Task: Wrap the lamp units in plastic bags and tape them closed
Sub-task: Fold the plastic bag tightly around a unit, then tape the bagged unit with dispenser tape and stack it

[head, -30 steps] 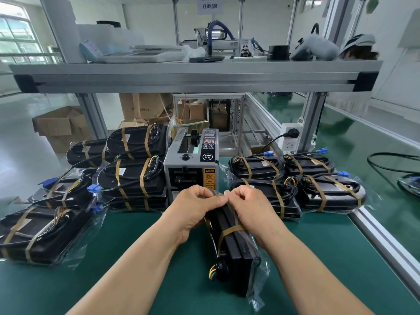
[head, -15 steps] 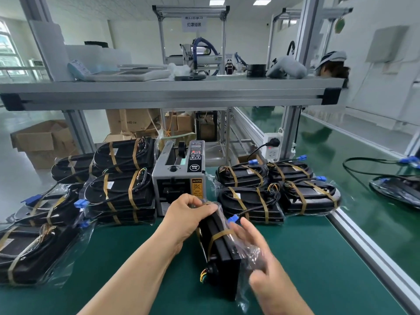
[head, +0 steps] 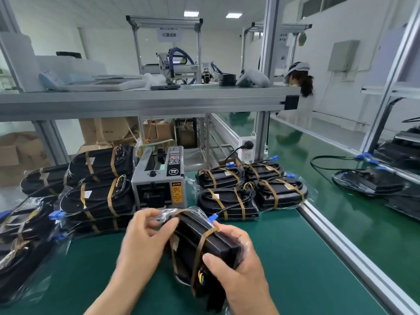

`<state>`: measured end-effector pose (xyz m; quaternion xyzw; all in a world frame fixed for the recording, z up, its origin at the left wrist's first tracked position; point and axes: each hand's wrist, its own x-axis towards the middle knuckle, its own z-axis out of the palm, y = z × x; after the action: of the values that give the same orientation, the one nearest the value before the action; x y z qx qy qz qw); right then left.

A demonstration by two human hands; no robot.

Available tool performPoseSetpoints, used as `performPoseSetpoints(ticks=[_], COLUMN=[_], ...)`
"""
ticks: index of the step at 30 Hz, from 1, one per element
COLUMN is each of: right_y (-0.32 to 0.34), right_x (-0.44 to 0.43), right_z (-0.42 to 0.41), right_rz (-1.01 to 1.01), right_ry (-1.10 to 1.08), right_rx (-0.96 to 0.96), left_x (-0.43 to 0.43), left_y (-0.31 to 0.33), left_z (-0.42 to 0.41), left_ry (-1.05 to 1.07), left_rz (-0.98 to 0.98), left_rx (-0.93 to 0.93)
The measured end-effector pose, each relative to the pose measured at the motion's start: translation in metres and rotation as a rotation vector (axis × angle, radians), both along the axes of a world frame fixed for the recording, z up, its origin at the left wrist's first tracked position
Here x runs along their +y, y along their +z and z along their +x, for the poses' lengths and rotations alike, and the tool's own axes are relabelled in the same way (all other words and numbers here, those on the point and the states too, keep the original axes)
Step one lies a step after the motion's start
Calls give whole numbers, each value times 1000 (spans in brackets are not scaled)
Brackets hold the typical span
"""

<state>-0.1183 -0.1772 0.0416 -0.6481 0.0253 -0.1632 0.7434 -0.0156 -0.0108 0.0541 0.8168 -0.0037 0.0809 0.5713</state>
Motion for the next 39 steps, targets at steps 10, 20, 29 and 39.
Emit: performPoseSetpoints(ticks=[10,20,29,39], right_y=[30,30,39,80], right_x=[25,107,176,264], right_z=[5,39,74,126], right_rz=[478,465,443,-317], right_ry=[343,385,442,542], right_rx=[165,203,199,76], left_x=[84,152,219,310], left_y=[1,3,31,61], left_z=[-47,-57,-33,80], left_ry=[-156,98,188,398], left_rz=[-206,-248,-305,-610], left_rx=[130,8,-24,145])
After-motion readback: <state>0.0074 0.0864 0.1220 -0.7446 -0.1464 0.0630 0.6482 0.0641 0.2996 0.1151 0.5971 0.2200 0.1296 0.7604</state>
